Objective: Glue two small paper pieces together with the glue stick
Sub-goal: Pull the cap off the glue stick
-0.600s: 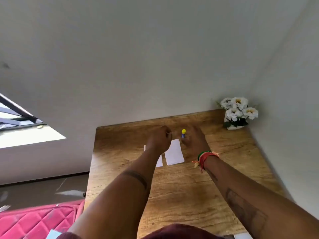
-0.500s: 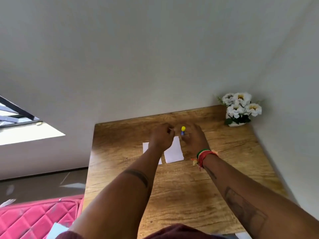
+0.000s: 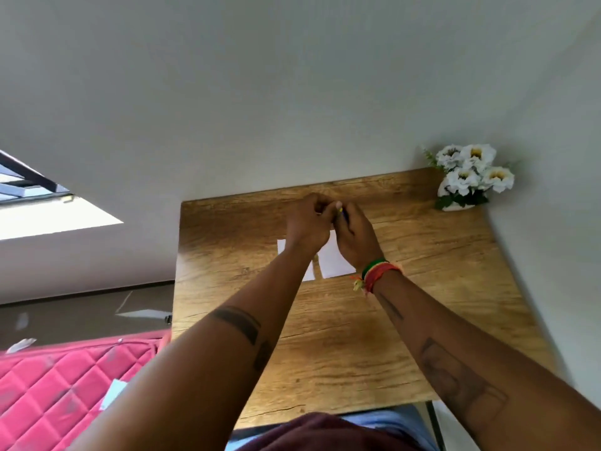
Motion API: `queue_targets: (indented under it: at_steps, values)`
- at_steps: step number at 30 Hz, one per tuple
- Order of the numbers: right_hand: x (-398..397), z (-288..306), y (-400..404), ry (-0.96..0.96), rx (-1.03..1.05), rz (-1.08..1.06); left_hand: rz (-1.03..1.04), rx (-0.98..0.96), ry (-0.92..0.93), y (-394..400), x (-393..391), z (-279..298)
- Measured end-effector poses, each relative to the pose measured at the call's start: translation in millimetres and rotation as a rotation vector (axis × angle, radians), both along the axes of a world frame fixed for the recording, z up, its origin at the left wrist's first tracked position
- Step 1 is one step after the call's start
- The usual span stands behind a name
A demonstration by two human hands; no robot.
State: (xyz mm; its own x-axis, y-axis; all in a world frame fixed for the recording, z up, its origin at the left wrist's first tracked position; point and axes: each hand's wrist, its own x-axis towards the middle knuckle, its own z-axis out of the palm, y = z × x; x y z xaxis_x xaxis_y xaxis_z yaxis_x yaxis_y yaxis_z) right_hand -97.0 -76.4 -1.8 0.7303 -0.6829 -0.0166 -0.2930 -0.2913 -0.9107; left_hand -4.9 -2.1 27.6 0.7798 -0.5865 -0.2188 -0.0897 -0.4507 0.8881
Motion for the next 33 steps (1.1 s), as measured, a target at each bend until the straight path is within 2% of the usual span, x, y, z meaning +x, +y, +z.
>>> queue_targets:
  at_steps: [4,9,14,17,20,27,30,33]
  values:
    - [11,20,35,-0.067,-0.044,-0.055,-0.037,-0.018,-0.010,33,18,30]
    - [8,37,58,-0.085,-0.114,0.001,-0.034,-0.018,0.044,58,20,50]
    - [-13,43,49,-0.079,-0.199,0.170,-0.062,-0.055,0.215,75,9,71]
    - [-22,50,39,-0.131,-0.204,0.213,-0.058,-0.090,0.160,75,-7,78]
    - [-26,58,31,-0.179,-0.222,0.236,0.011,-0.178,0.181,73,-22,81]
    - [-49,69,26,-0.097,-0.060,0.319,0.007,-0.158,0.147,68,-34,84]
    - [-55,64,24,-0.085,0.172,0.241,0.074,-0.175,0.171,60,-35,80]
    - [-61,53,20,-0.057,0.231,0.194,0.160,-0.180,0.115,56,-30,66]
